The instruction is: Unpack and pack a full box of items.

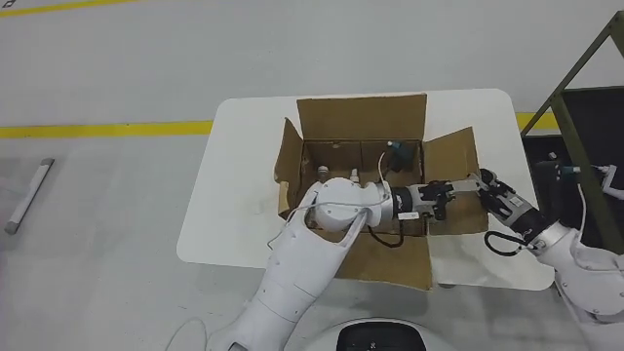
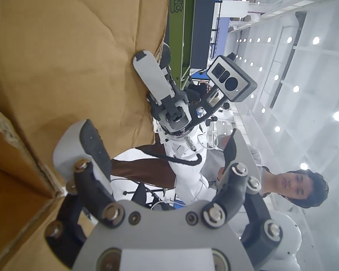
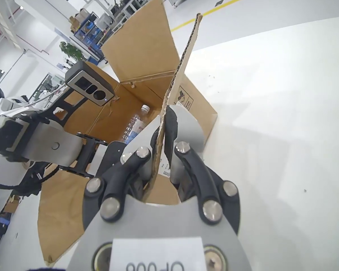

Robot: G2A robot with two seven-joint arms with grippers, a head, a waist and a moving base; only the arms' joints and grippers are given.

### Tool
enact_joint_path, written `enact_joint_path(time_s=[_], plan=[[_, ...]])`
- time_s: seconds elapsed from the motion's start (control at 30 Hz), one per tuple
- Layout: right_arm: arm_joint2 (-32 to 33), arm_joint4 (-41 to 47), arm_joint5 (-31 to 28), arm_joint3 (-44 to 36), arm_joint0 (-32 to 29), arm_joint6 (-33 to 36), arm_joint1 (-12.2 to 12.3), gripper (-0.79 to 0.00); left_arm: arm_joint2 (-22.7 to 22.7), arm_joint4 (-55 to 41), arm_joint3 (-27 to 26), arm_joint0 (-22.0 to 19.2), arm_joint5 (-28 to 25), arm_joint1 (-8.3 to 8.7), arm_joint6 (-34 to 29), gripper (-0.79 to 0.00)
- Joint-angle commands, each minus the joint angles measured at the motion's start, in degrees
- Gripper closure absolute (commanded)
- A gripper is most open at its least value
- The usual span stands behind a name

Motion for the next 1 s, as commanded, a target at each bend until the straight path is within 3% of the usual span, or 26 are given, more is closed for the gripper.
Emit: enact_joint_path(time_s=[0.0,0.2,0.4,0.5,0.53,0.57,0.8,0.97], plan=[[0.85,0.31,0.55,-0.09,-0.55,-0.85,0.0,0.0,-1.46,-0.35,-0.04,0.08,0.58,0.36,0.29,-0.785],[5.18,1.21,-0.11,-1.37,-3.21,1.31,0.4,0.0,-6.37,2.74,-1.07,-0.5,1.58,2.04,0.36,-0.785],[10.52,0.95,-5.96,-1.26,-4.78,6.54,1.26,0.0,-8.84,5.83,-5.44,0.47,2.43,3.51,-2.34,-0.785],[11.46,-2.09,-8.78,0.03,-4.25,7.46,1.6,-0.12,-9.4,7.2,-7.06,1.57,2.96,4.07,-2.54,-0.785],[11.37,-2.58,-9.4,1.11,-3.97,6.92,1.63,-0.034,-9.31,8.61,-7.7,2.05,3.07,4.32,-2.42,-0.785],[11.13,-2.54,-9.33,1.73,-3.94,6.82,1.61,0.0,-9.09,9.87,-8.01,2.3,2.9,4.47,-2.36,-0.785],[8.95,-7.92,-9.47,5.08,-3.8,4.38,1.54,0.0,-8.4,20.4,-10.86,4.68,2.88,5.84,0.15,-0.785],[8.05,-10.12,-9.09,6.63,-3.81,1.77,1.43,0.0,-10.86,21.49,-12.68,5.02,3.18,6.59,1.69,-0.785]])
